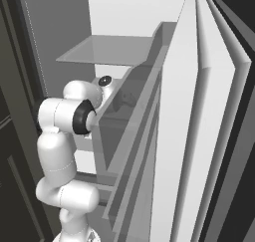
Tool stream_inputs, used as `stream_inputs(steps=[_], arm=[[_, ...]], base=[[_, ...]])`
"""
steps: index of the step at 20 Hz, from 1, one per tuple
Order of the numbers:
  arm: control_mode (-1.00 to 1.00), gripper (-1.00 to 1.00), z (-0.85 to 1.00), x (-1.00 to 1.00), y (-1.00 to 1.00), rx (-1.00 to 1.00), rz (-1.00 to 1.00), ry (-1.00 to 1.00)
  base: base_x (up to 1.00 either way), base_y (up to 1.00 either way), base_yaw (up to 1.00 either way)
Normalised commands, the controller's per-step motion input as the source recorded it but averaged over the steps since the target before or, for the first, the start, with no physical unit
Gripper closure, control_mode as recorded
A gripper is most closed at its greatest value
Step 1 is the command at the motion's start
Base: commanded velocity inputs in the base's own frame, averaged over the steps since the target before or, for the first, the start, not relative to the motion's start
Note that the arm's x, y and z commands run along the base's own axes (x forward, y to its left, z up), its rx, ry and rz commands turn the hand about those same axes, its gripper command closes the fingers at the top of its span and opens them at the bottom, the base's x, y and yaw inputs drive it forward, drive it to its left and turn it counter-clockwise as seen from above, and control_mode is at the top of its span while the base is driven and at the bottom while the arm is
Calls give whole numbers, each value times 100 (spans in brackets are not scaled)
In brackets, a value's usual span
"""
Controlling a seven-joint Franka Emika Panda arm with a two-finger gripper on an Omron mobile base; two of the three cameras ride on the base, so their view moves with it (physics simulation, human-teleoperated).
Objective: Pick sweet potato from the fridge and place it on the plate on the counter.
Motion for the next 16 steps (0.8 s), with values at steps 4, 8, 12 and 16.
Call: stream_inputs(steps=[4,8,12,16], arm=[[-100,-100,0,31,0,0,0,0],[-100,-100,0,31,0,0,0,0],[-100,-100,0,21,0,0,0,0],[-100,-100,0,1,0,0,0,0]], base=[[0,0,0],[0,0,0],[0,0,0],[0,0,0]])
